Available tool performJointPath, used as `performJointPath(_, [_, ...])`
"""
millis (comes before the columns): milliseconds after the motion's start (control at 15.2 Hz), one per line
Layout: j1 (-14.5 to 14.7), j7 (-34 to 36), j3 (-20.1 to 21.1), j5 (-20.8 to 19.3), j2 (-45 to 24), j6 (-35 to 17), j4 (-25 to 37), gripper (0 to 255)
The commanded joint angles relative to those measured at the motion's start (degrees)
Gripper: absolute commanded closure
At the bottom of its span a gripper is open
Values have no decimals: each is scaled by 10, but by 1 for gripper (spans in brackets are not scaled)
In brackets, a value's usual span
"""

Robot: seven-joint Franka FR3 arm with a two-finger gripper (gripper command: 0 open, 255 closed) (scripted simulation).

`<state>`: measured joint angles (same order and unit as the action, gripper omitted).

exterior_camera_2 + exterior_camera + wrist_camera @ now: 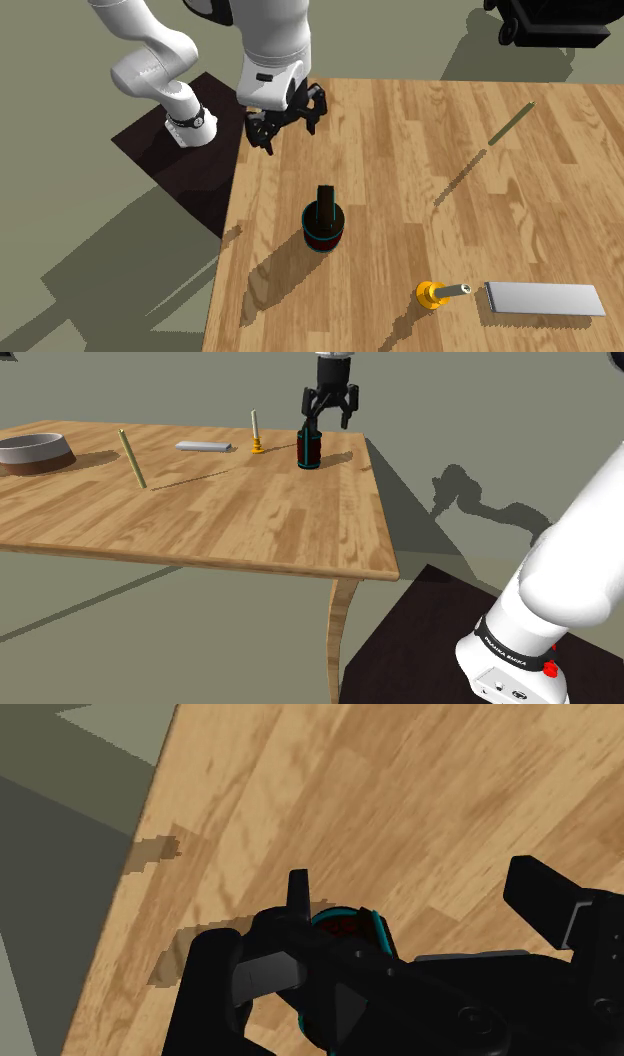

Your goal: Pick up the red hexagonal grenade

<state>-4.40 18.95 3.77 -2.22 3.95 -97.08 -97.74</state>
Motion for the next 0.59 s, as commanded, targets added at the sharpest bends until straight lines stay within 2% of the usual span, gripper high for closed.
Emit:
performJointPath(0, [-2, 18, 0, -10, -54, 8, 65, 0])
performJointPath(396, [2, 67, -7, -37, -215, 70, 293, 0])
performJointPath(528, [2, 68, -7, -36, -208, 51, 267, 0])
